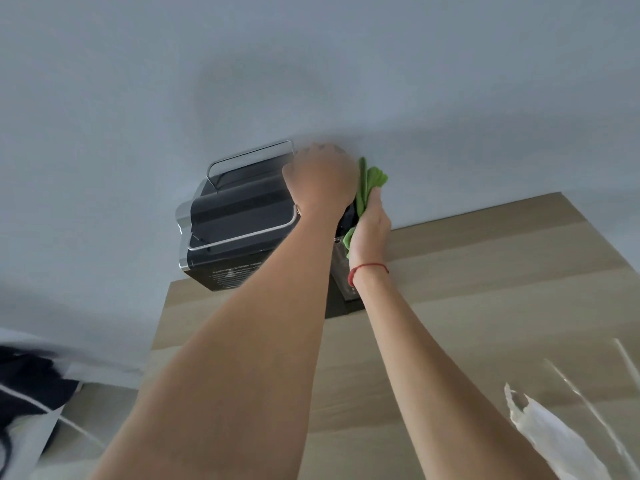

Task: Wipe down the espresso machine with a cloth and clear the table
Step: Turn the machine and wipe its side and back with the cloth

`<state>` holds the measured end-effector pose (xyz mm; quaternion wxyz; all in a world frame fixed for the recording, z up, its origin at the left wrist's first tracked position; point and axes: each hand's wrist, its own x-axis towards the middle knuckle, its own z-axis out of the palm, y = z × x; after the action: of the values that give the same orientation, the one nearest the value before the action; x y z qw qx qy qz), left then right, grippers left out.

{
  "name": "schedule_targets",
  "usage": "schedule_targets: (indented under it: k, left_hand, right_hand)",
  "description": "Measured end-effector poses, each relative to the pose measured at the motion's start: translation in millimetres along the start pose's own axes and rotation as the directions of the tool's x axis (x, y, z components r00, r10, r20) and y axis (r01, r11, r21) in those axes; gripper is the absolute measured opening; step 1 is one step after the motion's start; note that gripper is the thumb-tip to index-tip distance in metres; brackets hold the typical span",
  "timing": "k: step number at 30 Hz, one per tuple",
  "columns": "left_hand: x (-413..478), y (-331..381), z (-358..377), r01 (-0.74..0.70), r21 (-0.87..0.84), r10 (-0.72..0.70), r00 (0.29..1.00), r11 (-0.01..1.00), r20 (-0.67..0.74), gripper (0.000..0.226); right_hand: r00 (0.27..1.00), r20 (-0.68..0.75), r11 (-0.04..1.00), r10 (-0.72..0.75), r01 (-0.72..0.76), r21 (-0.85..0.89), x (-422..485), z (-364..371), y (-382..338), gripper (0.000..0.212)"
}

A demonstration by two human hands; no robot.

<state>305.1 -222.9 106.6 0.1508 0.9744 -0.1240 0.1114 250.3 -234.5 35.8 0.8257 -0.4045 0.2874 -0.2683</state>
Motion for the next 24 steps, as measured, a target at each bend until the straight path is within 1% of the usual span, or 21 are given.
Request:
schedule_targets:
  k: [3, 5, 7, 8, 10, 11, 13, 15, 16, 18, 19, 21, 24]
  left_hand:
    - [-0.7, -2.0, 1.4, -0.01, 0.016, 0.01, 1.0, 1.0, 0.0, 0.042]
    - [0.7, -4.4, 3.2, -0.012, 0.017, 0.012, 1.0, 1.0, 0.003, 0.043]
    - [1.8, -4.5, 3.8, -0.014, 0.02, 0.014, 1.0, 1.0, 0.008, 0.043]
    - [2.1, -4.4, 4.1, -0.018, 0.027, 0.018, 1.0, 0.999, 0.011, 0.044]
    - [2.7, -4.9, 5.3, -0.028, 0.037, 0.028, 1.0, 0.999, 0.014, 0.044]
    - [2.6, -5.4, 6.3, -0.03, 0.04, 0.03, 0.999, 0.999, 0.013, 0.044]
    - [3.5, -5.1, 6.8, -0.038, 0.044, 0.038, 0.999, 0.998, 0.005, 0.044]
    - [6.3, -4.1, 5.6, -0.042, 0.046, 0.042, 0.999, 0.998, 0.01, 0.044]
    - [5.6, -3.7, 4.3, -0.038, 0.052, 0.038, 0.999, 0.998, 0.018, 0.044]
    - [1.7, -4.3, 4.0, -0.03, 0.054, 0.029, 0.999, 0.998, 0.016, 0.043]
    - [-0.1, -4.2, 4.1, -0.027, 0.048, 0.026, 1.0, 0.998, 0.015, 0.043]
    - [-0.5, -4.4, 3.7, -0.024, 0.037, 0.023, 1.0, 0.999, 0.014, 0.044]
    - [-1.4, -3.6, 1.4, -0.033, 0.044, 0.033, 0.999, 0.998, 0.015, 0.045]
  right_hand:
    - [0.994, -0.095, 0.998, -0.055, 0.055, -0.004, -11.1, -0.1, 7.6, 0.044]
    - [0.988, -0.143, 0.999, -0.053, 0.051, -0.019, -9.0, -5.6, 19.6, 0.044]
    - [0.986, -0.16, 0.997, 0.045, -0.055, -0.06, -5.8, -19.3, 36.1, 0.042]
    - [0.98, -0.148, 0.985, 0.131, -0.146, -0.096, -3.6, -29.0, 46.1, 0.04]
    - [0.945, -0.125, 0.933, 0.302, -0.319, -0.165, 0.7, -48.6, 64.3, 0.041]
    - [0.927, -0.134, 0.906, 0.351, -0.372, -0.201, 3.0, -55.8, 72.6, 0.041]
    - [0.916, -0.156, 0.889, 0.369, -0.397, -0.23, 4.2, -60.2, 79.7, 0.038]
    - [0.93, -0.148, 0.898, 0.336, -0.364, -0.248, 4.4, -54.3, 80.5, 0.036]
    - [0.946, -0.145, 0.917, 0.291, -0.319, -0.241, 2.8, -49.8, 78.9, 0.039]
    - [0.972, -0.159, 0.963, 0.171, -0.199, -0.183, -6.1, -39.9, 67.2, 0.055]
    - [0.979, -0.175, 0.978, 0.109, -0.137, -0.156, -12.2, -32.4, 56.5, 0.056]
    - [0.97, -0.242, 0.991, -0.003, -0.03, -0.131, -21.0, -14.3, 41.2, 0.046]
    - [0.938, -0.338, 0.992, -0.081, 0.044, -0.115, -33.5, 5.1, 30.9, 0.042]
